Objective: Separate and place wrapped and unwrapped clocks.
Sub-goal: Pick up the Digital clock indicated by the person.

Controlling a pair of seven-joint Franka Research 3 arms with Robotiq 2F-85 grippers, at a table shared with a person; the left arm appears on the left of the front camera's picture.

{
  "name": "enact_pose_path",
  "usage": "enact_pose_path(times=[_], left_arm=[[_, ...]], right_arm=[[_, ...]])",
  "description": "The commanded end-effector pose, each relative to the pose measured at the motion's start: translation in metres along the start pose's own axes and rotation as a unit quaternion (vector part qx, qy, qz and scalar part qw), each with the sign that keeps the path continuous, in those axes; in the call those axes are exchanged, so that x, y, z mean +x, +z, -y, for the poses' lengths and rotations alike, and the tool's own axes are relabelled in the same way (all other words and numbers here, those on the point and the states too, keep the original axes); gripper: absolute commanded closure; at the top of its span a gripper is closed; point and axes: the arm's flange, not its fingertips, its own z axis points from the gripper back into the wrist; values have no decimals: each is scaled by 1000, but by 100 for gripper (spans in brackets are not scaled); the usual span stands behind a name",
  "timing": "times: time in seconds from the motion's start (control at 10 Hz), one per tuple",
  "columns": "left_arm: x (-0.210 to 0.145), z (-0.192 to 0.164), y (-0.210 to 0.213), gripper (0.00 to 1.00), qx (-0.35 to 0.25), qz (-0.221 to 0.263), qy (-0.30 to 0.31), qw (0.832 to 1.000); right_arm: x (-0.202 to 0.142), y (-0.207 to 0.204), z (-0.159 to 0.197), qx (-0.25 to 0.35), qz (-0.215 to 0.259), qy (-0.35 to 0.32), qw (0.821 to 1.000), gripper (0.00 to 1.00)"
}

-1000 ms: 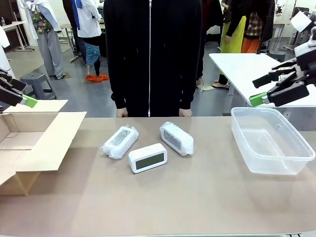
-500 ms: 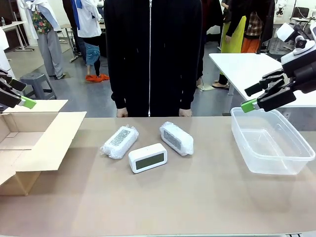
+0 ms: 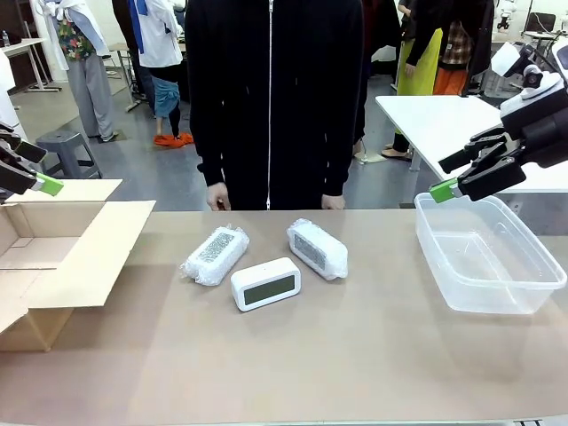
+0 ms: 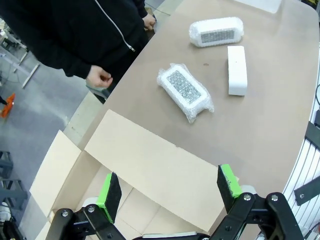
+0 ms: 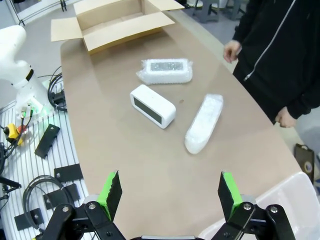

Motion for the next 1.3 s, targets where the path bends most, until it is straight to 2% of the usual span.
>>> enact_pose_path(times=[0.0,1.2], left_arm=[[0,0,0,0,-3,2,6,1000],[0,0,0,0,-3,2,6,1000]], right_arm=[[-1,1,0,10,6,2,1000,0],[-1,1,0,10,6,2,1000,0]])
